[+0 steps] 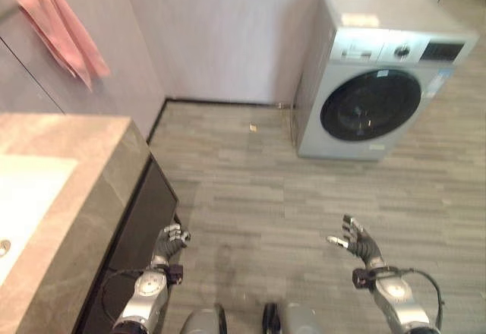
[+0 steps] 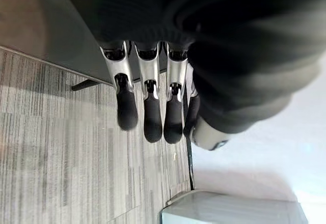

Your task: Put brush and paste in cup on sink, flatten towel.

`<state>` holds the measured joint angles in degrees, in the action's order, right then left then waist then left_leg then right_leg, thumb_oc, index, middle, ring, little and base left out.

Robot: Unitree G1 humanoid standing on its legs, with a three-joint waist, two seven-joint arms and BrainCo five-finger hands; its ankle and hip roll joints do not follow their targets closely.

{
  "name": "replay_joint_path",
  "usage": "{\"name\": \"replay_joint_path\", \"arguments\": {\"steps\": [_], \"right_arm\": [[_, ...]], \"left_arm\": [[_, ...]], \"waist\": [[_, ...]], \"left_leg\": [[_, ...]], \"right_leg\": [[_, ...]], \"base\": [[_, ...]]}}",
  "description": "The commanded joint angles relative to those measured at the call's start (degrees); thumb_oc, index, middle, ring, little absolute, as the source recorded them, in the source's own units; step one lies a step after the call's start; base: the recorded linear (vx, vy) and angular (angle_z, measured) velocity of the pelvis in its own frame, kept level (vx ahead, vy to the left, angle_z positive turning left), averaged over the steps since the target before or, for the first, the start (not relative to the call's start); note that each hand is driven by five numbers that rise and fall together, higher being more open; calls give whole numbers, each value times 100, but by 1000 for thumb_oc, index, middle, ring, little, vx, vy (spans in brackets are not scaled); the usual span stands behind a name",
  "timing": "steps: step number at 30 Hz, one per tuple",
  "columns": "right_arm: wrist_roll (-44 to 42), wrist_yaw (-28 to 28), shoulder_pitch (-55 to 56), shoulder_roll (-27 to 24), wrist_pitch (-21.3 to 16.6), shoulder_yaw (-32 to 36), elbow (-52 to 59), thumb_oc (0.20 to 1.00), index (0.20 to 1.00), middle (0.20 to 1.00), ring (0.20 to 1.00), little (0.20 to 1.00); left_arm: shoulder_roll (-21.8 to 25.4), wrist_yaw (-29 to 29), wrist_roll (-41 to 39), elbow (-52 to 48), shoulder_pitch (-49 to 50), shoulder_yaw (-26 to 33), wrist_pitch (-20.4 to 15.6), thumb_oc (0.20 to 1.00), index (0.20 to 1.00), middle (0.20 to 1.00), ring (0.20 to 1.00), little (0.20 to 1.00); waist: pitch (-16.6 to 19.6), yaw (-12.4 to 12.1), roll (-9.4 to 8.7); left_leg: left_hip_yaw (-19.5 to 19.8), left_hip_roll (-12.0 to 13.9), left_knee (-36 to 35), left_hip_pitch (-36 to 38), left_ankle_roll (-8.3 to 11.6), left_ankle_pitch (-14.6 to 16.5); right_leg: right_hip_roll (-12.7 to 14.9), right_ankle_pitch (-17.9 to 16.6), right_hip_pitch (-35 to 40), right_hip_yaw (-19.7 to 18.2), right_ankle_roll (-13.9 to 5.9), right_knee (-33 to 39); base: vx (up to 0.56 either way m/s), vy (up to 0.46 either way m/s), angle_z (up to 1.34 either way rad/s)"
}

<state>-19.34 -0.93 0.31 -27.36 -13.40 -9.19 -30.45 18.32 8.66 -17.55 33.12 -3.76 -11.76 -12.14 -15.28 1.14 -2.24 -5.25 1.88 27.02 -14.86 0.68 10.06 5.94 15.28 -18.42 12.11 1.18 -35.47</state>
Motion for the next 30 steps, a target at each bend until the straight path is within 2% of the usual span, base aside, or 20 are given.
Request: {"name": "replay_joint_path", "arguments": {"steps": [1,12,21,22,23,24,25,27,28,30], "right_arm": [[174,-190,30,2,-336,154,80,1000,1000,1000,1000,1000],[221,-82,184,130,-355,140,-3,1000,1000,1000,1000,1000],[262,-55,325,179,-378,118,-34,1000,1000,1000,1000,1000],[194,-45,363,212,-384,154,-14,1000,1000,1000,1000,1000],[31,-71,448,288,-410,227,3,1000,1000,1000,1000,1000],[31,-71,447,289,-409,228,4,1000,1000,1000,1000,1000],[31,-136,522,257,-427,339,-10,1000,1000,1000,1000,1000],[39,-160,542,246,-423,377,-35,1000,1000,1000,1000,1000],[28,-257,556,219,-405,460,-132,1000,1000,1000,1000,1000],[35,-307,565,213,-402,506,-154,1000,1000,1000,1000,1000]], "left_arm": [[117,140,55,-332,27,109,-385,200,200,200,200,200],[174,26,49,-458,210,181,-415,200,200,200,200,200],[223,-7,37,-416,333,273,-416,200,200,200,200,200],[246,-5,51,-412,364,294,-417,200,200,200,200,200],[290,-18,79,-438,427,309,-404,200,200,200,200,200],[292,-18,79,-438,426,308,-403,200,200,200,200,200],[309,-35,72,-403,405,269,-388,200,200,200,200,200],[298,-39,50,-386,423,257,-389,200,200,200,200,200],[284,-47,37,-283,408,228,-387,200,200,200,200,200],[279,-49,27,-235,408,235,-395,200,200,200,200,200]], "waist": [[26,131,-80],[52,134,-84],[205,172,-100],[207,179,-116],[128,111,-174],[150,118,-173],[19,48,-221],[42,82,-209],[92,127,-176],[108,112,-173]], "left_leg": [[-102,-127,313,11,-196,321],[-77,-193,-22,39,-233,232],[25,-154,-219,213,-173,129],[45,-128,-126,173,-122,17],[134,16,592,-157,47,-582],[140,14,570,-179,48,-609],[231,11,1253,-560,69,-1007],[206,13,1259,-596,38,-962],[15,224,905,-720,68,-1047],[-43,252,686,-807,90,-1026]], "right_leg": [[66,-397,587,20,-448,516],[22,-470,482,-23,-470,641],[-133,-436,622,-124,-361,823],[-184,-441,686,-168,-339,890],[-337,-455,879,-254,-222,1023],[-338,-481,864,-247,-219,1050],[-416,-598,1073,-246,-114,1243],[-433,-596,1130,-204,-110,1352],[-379,-590,1266,-156,-138,1545],[-365,-594,1359,-174,-162,1640]], "base": [[-3,-44,-3],[69,-33,-5],[89,-79,1],[55,-181,-5],[52,-182,-2],[34,-260,6],[47,-153,-5],[99,-95,-6],[108,-14,-3],[163,13,1]]}}
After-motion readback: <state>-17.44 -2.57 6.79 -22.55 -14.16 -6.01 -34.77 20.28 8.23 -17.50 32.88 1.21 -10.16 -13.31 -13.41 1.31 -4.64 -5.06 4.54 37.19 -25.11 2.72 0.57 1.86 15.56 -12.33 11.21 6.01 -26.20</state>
